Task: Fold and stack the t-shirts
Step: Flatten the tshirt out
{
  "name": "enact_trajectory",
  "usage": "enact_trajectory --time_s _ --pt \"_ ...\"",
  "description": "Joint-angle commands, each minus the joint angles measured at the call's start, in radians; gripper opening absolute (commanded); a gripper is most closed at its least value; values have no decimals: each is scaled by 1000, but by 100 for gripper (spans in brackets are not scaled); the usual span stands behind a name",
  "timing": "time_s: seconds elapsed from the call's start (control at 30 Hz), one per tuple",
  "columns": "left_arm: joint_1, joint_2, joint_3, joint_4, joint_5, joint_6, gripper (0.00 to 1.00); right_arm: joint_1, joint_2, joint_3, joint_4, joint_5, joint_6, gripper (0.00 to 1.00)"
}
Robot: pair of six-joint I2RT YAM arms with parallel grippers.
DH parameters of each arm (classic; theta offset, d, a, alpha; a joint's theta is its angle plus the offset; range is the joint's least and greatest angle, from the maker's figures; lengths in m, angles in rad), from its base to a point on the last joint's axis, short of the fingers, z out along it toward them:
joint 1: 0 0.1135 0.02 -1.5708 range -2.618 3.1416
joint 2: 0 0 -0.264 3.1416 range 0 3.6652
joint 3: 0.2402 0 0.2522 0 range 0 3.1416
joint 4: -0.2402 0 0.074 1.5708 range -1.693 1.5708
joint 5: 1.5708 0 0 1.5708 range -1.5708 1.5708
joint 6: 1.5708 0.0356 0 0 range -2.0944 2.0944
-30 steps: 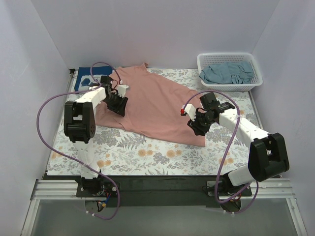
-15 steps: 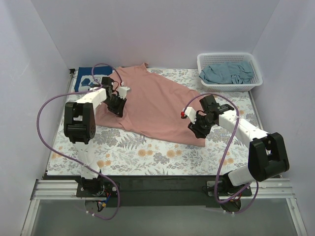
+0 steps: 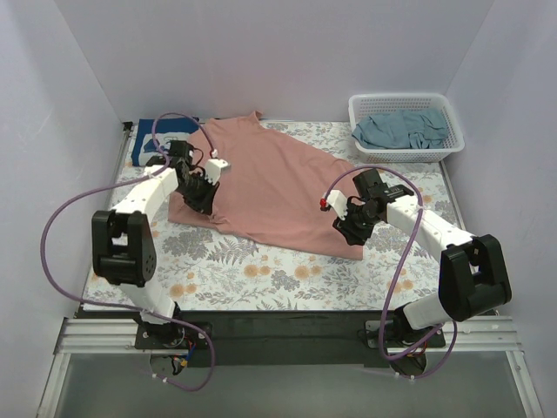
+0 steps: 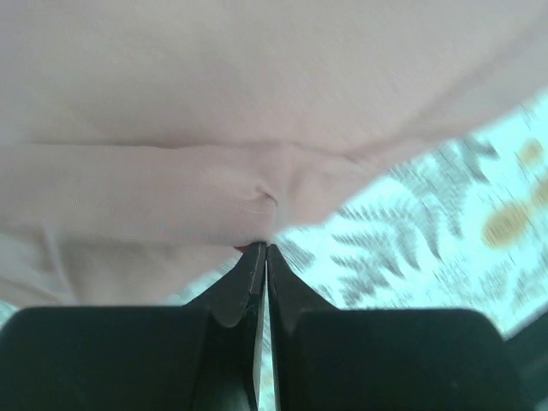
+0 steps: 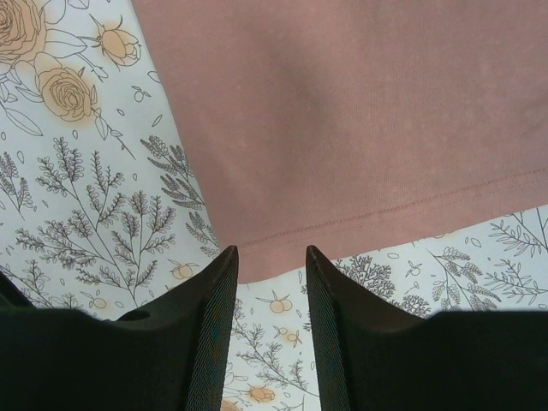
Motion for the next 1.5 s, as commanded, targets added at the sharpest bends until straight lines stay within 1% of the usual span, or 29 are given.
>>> enact_trajectory --time_s 0.0,0.03,0.1,0.13,0.17,0.2,0.23,0.27,0.33,0.37,0.4,0.47,0.5,0.57,0.67,0.7,0.77,0.8,0.83,0.9,0.93,0.97,1.07,1.13,1.27,1.3,1.37,1.4,1.47 --pt "-33 -187 -129 -175 43 90 0 0 -25 -2 0 4 -18 44" --pt "-42 -277 -220 -192 33 126 0 0 -29 -5 -2 4 -20 44" --pt "-74 -360 -318 -229 -5 163 0 0 -39 -14 1 1 -23 44" --pt "-82 -408 -395 -244 -34 176 0 0 -40 -17 0 -2 -24 44" --pt "-99 -475 -429 -261 -48 190 0 0 -43 -18 -2 -2 -24 43" --pt "-107 -509 -456 -302 -57 231 4 0 -45 -18 -2 -5 -26 44" --pt "-111 -538 -484 -321 -65 251 14 0 -43 -18 1 -8 -26 44" --pt "-113 -590 -516 -329 -78 259 28 0 -40 -18 0 -8 -26 44" --pt "-111 -629 -535 -352 -83 281 37 0 -37 -14 0 -11 -24 44" --pt "-111 -657 -530 -358 -74 281 44 0 -34 -12 0 -11 -23 44" --pt "-113 -663 -526 -358 -73 272 47 -2 -31 -11 -2 -13 -23 44" --pt "-108 -657 -492 -369 -59 253 47 0 -29 -5 0 -16 -20 44" --pt "-101 -645 -477 -372 -30 236 47 0 -29 -2 -2 -17 -18 44" --pt "-75 -631 -454 -349 -7 201 47 0 -29 -2 0 -14 -17 45" --pt "-53 -602 -451 -200 -59 106 44 0 -14 6 10 -14 -3 44" --pt "-42 -588 -446 -112 -89 101 43 0 -5 14 21 -14 8 43" --pt "4 -510 -425 -47 -97 17 41 1 27 37 30 -11 43 42" --pt "22 -470 -374 -13 -99 -12 39 1 40 46 32 -5 54 40" --pt "40 -363 -328 -16 -92 -36 37 1 52 54 33 9 63 39" --pt "96 -248 -233 -46 -74 -89 33 1 76 64 35 21 80 38" --pt "102 -199 -145 -44 -88 -106 33 1 84 66 38 32 86 38" --pt "145 -112 -113 -37 -100 -119 32 3 93 69 38 36 94 38" --pt "165 -2 -62 22 -160 -114 31 6 153 67 44 65 115 37" --pt "165 27 -73 55 -178 -90 29 6 173 57 50 82 123 36" --pt "163 18 -174 97 -224 -48 27 7 207 28 70 121 120 35" --pt "163 -8 -228 99 -235 -38 26 9 210 20 70 124 115 35" --pt "163 -51 -283 95 -243 -14 25 12 202 -18 67 130 97 33" --pt "163 -77 -356 87 -252 -5 24 21 193 -37 62 133 91 33" --pt "165 -173 -432 75 -260 23 22 29 153 -90 46 138 65 32"
